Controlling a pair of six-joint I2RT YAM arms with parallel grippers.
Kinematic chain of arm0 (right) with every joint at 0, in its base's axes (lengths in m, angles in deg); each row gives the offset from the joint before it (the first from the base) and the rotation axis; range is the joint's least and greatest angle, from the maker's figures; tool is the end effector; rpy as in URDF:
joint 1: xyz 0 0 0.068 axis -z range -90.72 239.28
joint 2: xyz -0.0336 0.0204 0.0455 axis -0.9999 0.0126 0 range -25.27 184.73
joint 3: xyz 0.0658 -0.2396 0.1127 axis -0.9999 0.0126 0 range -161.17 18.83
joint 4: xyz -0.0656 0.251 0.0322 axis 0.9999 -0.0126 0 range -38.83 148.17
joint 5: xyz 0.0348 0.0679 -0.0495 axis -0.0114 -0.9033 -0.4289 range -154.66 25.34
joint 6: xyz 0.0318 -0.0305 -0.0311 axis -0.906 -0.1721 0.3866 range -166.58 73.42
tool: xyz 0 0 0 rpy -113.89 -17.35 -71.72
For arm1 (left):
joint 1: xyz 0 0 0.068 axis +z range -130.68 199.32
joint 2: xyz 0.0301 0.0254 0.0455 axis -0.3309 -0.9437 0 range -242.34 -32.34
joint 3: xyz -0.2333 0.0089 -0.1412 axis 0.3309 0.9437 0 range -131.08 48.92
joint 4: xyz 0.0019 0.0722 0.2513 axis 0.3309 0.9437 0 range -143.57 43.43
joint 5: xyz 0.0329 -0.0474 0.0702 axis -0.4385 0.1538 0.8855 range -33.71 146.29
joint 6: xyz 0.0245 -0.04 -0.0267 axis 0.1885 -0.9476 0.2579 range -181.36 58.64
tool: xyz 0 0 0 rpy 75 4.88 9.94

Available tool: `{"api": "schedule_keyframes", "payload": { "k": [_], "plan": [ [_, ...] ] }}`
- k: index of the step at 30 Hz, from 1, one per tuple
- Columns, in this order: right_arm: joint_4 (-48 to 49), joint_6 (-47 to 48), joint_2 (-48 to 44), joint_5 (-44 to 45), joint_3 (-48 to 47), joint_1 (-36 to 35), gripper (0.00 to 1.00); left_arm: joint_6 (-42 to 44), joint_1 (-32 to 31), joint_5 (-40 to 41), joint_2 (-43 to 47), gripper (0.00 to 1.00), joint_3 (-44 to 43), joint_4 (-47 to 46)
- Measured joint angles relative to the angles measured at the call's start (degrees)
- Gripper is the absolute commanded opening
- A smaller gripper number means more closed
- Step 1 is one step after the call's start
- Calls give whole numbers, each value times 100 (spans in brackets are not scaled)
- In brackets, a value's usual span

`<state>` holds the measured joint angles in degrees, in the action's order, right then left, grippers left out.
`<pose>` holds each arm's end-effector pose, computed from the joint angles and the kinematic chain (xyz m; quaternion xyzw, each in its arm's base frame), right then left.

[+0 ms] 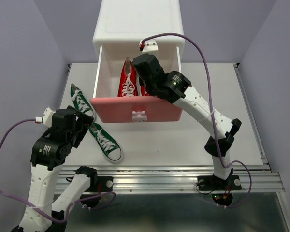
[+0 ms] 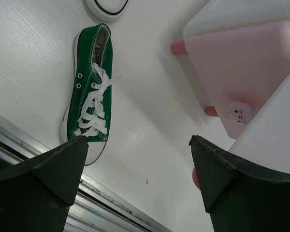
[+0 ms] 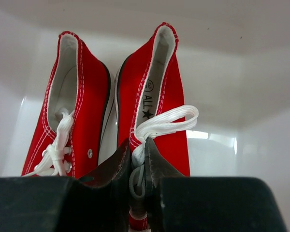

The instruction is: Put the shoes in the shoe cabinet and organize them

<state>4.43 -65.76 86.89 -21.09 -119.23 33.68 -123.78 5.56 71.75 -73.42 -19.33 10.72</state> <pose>0.2475 0.3176 0.4724 -0.0664 0.8153 0.0385 0.5739 0.0974 -0.0140 0.3869 -0.4201 0.7838 -0.1774 0.4216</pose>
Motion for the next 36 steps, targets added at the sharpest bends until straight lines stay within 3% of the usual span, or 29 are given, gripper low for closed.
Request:
{"api": "schedule_keyframes", "payload": {
  "k": [10,22,26,27,32,36],
  "plan": [
    [435,918,11,446,-184,2,1,26,0,22,-17,99,0,0],
    [721,601,-282,157,822,11,1,55,0,20,-4,99,0,0],
    [800,343,-437,70,1080,44,27,59,0,17,11,99,0,2],
    [817,269,-461,59,1119,57,39,61,0,17,13,99,0,0],
    [811,120,-485,81,1126,79,58,61,0,17,15,99,0,2],
    [769,149,-483,114,887,83,63,59,0,17,22,99,0,0]
  ]
}}
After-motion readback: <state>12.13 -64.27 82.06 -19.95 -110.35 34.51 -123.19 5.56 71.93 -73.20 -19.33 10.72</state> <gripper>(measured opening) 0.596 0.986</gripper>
